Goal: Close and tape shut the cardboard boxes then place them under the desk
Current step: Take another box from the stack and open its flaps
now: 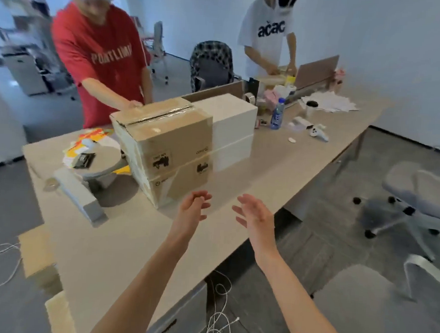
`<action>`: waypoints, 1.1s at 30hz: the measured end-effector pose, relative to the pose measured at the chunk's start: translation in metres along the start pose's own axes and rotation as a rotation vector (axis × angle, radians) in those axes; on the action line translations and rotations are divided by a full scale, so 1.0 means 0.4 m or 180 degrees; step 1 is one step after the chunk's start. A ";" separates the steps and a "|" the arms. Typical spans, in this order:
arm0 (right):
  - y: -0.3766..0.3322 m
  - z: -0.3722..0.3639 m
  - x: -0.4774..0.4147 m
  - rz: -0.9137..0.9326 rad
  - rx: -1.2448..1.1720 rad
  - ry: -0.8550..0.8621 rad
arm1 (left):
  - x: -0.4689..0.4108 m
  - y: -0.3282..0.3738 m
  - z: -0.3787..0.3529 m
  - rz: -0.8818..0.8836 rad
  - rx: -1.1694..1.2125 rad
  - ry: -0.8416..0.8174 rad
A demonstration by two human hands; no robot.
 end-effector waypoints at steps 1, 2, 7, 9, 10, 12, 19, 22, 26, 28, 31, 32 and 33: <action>-0.008 -0.009 -0.028 0.0051 0.0042 -0.0146 | -0.006 0.014 0.002 -0.0010 0.0018 0.0088; -0.014 -0.020 -0.057 0.0111 0.0059 -0.0277 | -0.013 0.028 0.006 -0.0044 0.0029 0.0172; -0.025 -0.112 -0.202 0.0163 0.0056 -0.0783 | -0.087 0.103 0.072 -0.0181 0.0187 0.0771; -0.016 -0.158 -0.263 0.0263 0.0145 -0.0942 | -0.130 0.130 0.100 -0.0215 0.0294 0.0924; -0.013 -0.180 -0.295 0.0308 0.0183 -0.0995 | -0.155 0.145 0.113 -0.0240 0.0341 0.0989; -0.009 -0.223 -0.362 0.0383 0.0246 -0.1093 | -0.215 0.174 0.136 -0.0295 0.0421 0.1070; 0.007 -0.354 -0.628 0.0632 0.0518 -0.1256 | -0.462 0.282 0.214 -0.0464 0.0270 0.1249; 0.017 -0.396 -0.725 0.0607 0.0542 -0.1180 | -0.538 0.329 0.241 -0.0519 0.0106 0.1295; 0.023 -0.447 -0.830 0.0614 0.0542 -0.1124 | -0.622 0.362 0.270 -0.0498 -0.0134 0.1445; 0.023 -0.473 -0.878 0.0651 0.0609 -0.1180 | -0.652 0.372 0.278 -0.0548 -0.0271 0.1619; 0.025 -0.512 -0.948 0.0756 0.0793 -0.1273 | -0.685 0.380 0.291 -0.0413 -0.0305 0.1843; 0.027 -0.525 -0.973 0.0779 0.0892 -0.1315 | -0.699 0.377 0.300 -0.0382 -0.0352 0.1927; 0.031 -0.537 -0.997 0.0767 0.0963 -0.1368 | -0.713 0.374 0.311 -0.0343 -0.0483 0.2050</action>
Point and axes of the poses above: each hand's wrist, its own x-axis away from the middle knuckle, its own z-axis out of the back of the hand, y = z × x, the point moved 1 cm from there along -x, towards the middle knuckle, and after that the axes turned 14 degrees about z, right-handed, at the moved point
